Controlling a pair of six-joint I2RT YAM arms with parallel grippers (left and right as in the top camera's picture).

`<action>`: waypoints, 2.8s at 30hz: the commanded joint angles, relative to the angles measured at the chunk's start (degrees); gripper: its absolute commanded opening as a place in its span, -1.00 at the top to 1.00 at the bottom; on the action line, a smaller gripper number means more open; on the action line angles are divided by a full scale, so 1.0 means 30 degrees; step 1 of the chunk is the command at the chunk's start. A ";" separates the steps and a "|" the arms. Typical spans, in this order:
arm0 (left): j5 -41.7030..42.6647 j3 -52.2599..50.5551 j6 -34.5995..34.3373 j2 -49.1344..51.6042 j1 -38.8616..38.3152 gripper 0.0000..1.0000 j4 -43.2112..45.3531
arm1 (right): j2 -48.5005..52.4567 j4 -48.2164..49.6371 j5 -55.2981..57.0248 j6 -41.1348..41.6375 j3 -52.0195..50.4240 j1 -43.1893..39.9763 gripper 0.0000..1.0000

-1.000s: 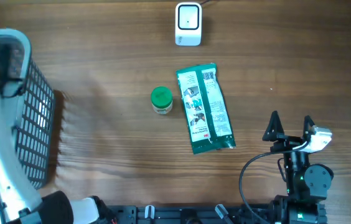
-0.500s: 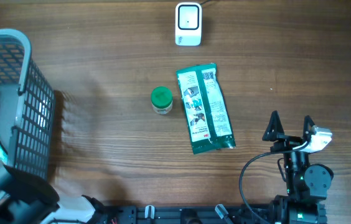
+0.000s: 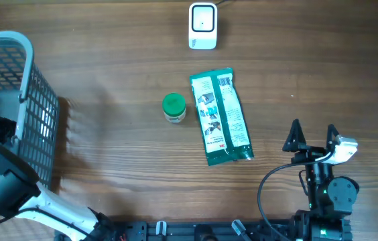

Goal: Scan the item barcode
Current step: 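Reach the left gripper into the basket and grasp the mint-green packet, then lift the mint-green packet past the scanner and drop it right of the gloves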

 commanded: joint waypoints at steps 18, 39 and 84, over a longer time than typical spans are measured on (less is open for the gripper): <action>0.0153 -0.3155 0.0408 0.0255 0.1217 -0.42 0.2091 | 0.0007 0.0058 0.0197 0.0146 -0.0022 0.0102 -0.99; 2.8727 0.2040 0.4801 -0.3293 0.1107 0.92 0.2696 | 0.0007 0.0051 0.0197 0.0146 -0.0022 0.0102 -0.99; 2.7372 -0.0284 0.8495 0.0036 -2.4837 0.92 1.3901 | 0.0007 0.0051 0.0197 0.0138 -0.0022 0.0102 -0.99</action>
